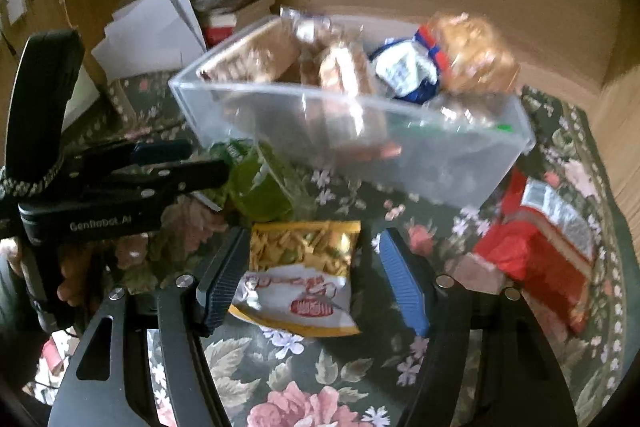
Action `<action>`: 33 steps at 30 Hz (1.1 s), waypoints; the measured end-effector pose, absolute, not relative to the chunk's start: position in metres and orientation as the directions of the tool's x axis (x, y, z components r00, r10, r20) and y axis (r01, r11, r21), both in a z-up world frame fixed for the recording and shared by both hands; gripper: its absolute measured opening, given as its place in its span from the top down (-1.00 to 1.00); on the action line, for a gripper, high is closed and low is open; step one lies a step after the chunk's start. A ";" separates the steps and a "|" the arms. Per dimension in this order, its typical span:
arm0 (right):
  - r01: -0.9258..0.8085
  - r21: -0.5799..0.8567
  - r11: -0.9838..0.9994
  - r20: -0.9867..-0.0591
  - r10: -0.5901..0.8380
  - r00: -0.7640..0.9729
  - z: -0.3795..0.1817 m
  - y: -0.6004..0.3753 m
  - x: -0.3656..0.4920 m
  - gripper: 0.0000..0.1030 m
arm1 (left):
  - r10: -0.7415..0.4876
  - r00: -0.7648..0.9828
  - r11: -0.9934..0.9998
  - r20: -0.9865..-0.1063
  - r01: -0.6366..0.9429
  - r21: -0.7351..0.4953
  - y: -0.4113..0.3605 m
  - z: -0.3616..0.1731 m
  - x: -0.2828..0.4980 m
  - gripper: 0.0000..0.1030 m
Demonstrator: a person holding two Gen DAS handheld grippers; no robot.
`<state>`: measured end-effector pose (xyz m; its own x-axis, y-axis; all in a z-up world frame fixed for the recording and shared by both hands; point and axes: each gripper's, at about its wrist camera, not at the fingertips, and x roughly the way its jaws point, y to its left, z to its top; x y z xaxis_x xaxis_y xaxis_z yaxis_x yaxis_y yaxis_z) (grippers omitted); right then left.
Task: Organize snacks
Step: 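Grasp the green pea bag with the left tool while the right tool grasps the yellow snack bag, then lift both bags into the clear box and open both tools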
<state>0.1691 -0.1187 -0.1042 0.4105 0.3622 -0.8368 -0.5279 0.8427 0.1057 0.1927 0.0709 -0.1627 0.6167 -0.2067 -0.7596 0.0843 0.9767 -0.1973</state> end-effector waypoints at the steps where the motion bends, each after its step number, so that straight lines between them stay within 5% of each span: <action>1: -0.526 0.109 0.844 -0.841 0.360 0.404 -0.107 -0.119 0.169 -0.25 | -0.207 0.609 0.977 -0.766 0.083 -0.198 0.070 -0.166 0.194 -0.19; 5: -0.518 0.134 0.845 -0.846 0.370 0.383 -0.117 -0.120 0.169 -0.26 | -0.209 0.606 0.977 -0.768 0.087 -0.197 0.065 -0.169 0.197 -0.16; 9: -0.536 0.071 0.841 -0.844 0.337 0.417 -0.119 -0.113 0.162 -0.22 | -0.246 0.600 0.969 -0.761 0.125 -0.215 0.059 -0.173 0.200 0.31; 12: -0.545 0.022 0.838 -0.841 0.310 0.443 -0.121 -0.109 0.158 0.20 | -0.228 0.613 0.973 -0.756 0.132 -0.187 0.054 -0.174 0.198 0.35; 15: -0.540 0.051 0.840 -0.836 0.332 0.437 -0.119 -0.114 0.161 0.32 | -0.222 0.624 0.975 -0.749 0.129 -0.182 0.051 -0.172 0.196 0.43; 33: -0.503 0.060 0.862 -0.751 0.371 0.546 -0.069 -0.132 0.166 0.51 | -0.175 0.753 0.982 -0.634 0.088 -0.167 0.077 -0.097 0.157 0.54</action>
<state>0.1655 -0.1324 -0.0693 0.5460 0.3712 -0.7511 -0.5034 0.8620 0.0601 0.1572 0.0774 -0.0969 0.7530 -0.1753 -0.6342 0.0879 0.9820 -0.1671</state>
